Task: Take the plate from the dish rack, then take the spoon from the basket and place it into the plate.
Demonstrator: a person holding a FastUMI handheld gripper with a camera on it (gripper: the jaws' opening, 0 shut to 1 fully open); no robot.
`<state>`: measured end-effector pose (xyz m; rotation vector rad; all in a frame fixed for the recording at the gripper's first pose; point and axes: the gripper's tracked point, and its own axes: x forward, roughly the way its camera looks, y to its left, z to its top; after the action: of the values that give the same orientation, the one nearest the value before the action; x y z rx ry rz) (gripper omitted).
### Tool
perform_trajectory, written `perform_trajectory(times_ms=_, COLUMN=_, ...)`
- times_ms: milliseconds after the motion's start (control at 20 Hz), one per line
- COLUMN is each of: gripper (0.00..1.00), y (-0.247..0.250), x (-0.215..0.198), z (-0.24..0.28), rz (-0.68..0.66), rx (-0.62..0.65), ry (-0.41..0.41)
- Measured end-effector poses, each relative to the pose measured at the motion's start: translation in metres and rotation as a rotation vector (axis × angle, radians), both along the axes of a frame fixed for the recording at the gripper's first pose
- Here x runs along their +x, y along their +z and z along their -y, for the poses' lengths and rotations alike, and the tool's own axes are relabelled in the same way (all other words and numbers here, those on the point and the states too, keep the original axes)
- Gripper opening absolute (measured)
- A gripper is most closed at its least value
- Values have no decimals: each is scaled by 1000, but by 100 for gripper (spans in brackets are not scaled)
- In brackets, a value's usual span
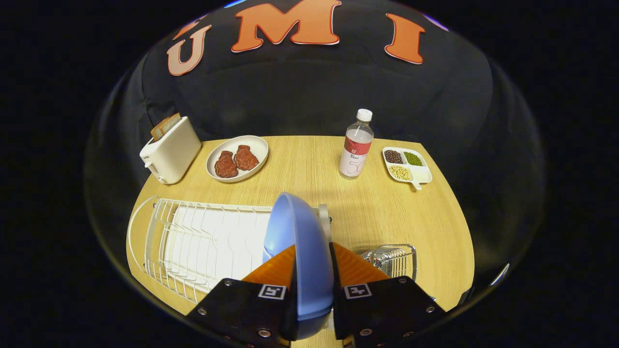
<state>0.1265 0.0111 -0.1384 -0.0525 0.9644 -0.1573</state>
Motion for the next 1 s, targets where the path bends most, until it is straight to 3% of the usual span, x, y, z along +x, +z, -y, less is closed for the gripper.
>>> perform_trajectory(times_ms=800, gripper=28, y=21, x=7, z=-2, rz=53, rx=-135, ry=11)
perform_trajectory(times_ms=1000, gripper=28, y=34, x=6, z=-2, rz=72, rx=-106, ry=-11)
